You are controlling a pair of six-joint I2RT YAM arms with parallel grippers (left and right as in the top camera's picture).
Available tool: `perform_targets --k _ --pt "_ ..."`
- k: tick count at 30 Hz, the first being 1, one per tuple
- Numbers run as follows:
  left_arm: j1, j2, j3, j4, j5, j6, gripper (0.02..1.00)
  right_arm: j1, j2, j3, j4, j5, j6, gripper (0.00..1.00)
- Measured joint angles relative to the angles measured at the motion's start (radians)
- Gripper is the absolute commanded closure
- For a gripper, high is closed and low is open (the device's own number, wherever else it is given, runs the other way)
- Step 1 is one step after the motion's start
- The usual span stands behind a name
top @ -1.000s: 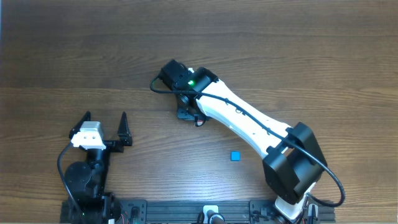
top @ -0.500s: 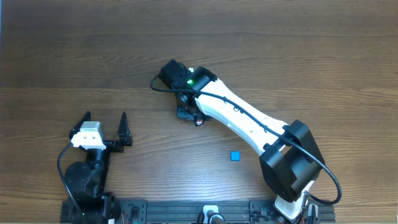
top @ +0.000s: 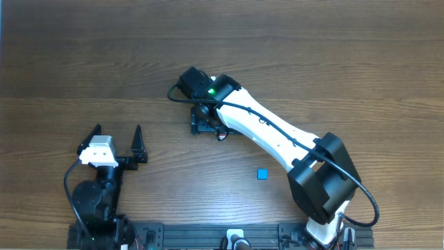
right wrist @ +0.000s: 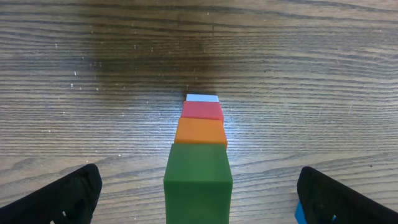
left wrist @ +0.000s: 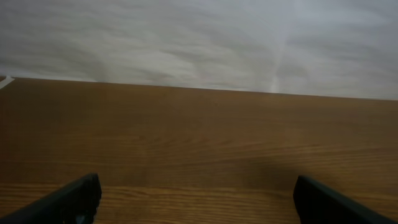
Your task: Stack Cubes
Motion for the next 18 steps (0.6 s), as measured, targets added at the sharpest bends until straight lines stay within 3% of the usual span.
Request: perform_targets --k 7,14,18 --pt "0.0 0.0 0.0 0.0 0.0 0.0 0.018 0.0 -0.043 0.0 -0.013 0.0 -0.02 0.009" --pt "0.0 0.0 0.0 0.0 0.0 0.0 0.018 -0.011 -0.285 -0.002 -0.23 0.015 -0.056 0.007" --pt "0.0 0.0 0.0 0.0 0.0 0.0 0.018 -0.023 -0.365 -0.084 -0.223 0.023 -0.056 0.009"
